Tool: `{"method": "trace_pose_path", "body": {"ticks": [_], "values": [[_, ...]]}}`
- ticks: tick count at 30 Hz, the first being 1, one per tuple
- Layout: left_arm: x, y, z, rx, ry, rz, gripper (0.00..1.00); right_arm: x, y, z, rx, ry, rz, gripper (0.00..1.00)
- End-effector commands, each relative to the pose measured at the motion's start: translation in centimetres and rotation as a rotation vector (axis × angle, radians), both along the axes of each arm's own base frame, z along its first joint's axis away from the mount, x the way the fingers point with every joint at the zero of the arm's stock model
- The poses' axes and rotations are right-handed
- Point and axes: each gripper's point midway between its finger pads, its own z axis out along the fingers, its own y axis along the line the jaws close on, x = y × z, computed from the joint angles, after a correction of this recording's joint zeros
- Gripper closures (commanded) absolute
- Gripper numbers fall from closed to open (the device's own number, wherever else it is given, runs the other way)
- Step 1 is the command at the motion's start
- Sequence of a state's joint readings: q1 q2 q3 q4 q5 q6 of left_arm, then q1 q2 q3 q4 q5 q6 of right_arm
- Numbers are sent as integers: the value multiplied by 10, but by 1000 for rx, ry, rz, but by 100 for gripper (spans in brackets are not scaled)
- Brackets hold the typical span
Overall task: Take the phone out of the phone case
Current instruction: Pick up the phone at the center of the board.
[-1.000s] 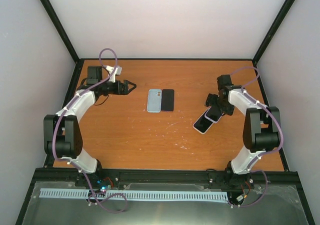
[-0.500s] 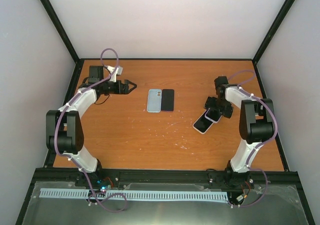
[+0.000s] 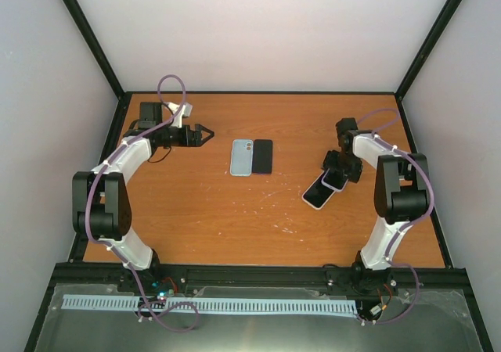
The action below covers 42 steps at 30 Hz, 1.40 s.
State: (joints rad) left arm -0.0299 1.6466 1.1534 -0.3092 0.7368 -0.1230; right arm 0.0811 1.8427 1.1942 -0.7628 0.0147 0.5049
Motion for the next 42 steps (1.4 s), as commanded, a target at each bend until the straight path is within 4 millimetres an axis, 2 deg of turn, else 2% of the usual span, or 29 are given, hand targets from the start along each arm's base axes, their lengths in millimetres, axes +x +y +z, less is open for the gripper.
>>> {"method": "trace_pose_path", "body": {"ticks": [1,6,10,15,20,23,27,35,42], "values": [[6,0,15,0,-43,-12,0,19,-7,32,-21,-123,5,30],[1,1,19,4,-53,-14,0,27,-5,60,-22,-222,60,34],[-4,0,29,6,-85,-25,0,49,5,96,6,-366,146,35],[-10,-2,47,2,-137,-44,0,74,29,150,46,-563,263,36],[-18,-12,73,-74,-164,-92,0,78,77,202,43,-754,439,36],[-18,-16,90,-117,-179,-106,0,70,118,229,15,-867,575,36],[-22,-26,110,-209,-166,-160,0,57,158,259,-60,-1003,713,36],[-27,-40,138,-344,-177,-222,3,30,227,281,-165,-1152,890,36],[-40,-65,139,-376,-170,-282,8,7,278,284,-151,-1202,996,36]]}}
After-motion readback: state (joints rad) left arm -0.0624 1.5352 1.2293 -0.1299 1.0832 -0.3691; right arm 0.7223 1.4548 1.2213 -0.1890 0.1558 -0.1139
